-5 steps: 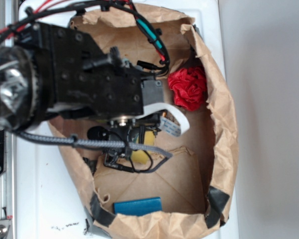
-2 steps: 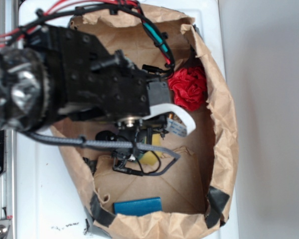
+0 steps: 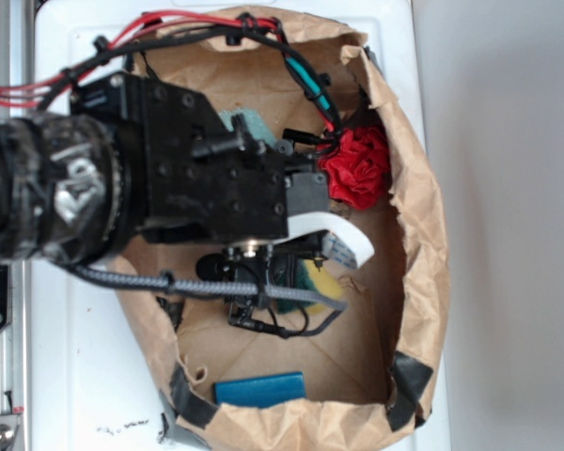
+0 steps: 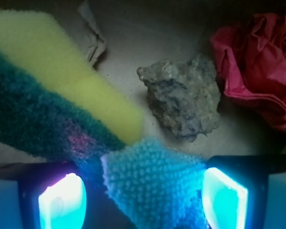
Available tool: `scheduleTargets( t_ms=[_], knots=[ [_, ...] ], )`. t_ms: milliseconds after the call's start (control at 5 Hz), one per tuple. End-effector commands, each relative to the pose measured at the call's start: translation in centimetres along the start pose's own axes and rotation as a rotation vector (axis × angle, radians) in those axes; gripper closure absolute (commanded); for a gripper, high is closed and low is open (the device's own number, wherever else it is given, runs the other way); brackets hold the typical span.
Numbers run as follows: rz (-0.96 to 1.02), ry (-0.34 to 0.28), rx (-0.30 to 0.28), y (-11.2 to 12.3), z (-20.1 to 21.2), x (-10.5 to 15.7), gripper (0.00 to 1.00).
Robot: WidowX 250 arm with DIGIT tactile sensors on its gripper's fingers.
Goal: Grab the blue cloth.
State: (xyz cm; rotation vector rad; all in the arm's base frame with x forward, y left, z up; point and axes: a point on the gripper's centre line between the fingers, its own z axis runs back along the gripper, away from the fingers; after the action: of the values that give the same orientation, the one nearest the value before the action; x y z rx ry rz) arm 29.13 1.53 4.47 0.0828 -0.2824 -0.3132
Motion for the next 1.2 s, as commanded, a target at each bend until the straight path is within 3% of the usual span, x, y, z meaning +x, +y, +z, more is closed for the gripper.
scheduleTargets(
  t_ms=[0, 1000],
  knots=[
    [-0.008, -0.049, 0.001, -0.5, 0.9, 0.8, 1.0],
    [0.086, -0.014, 0.003, 1.1, 3.2, 1.5, 1.0]
  ],
)
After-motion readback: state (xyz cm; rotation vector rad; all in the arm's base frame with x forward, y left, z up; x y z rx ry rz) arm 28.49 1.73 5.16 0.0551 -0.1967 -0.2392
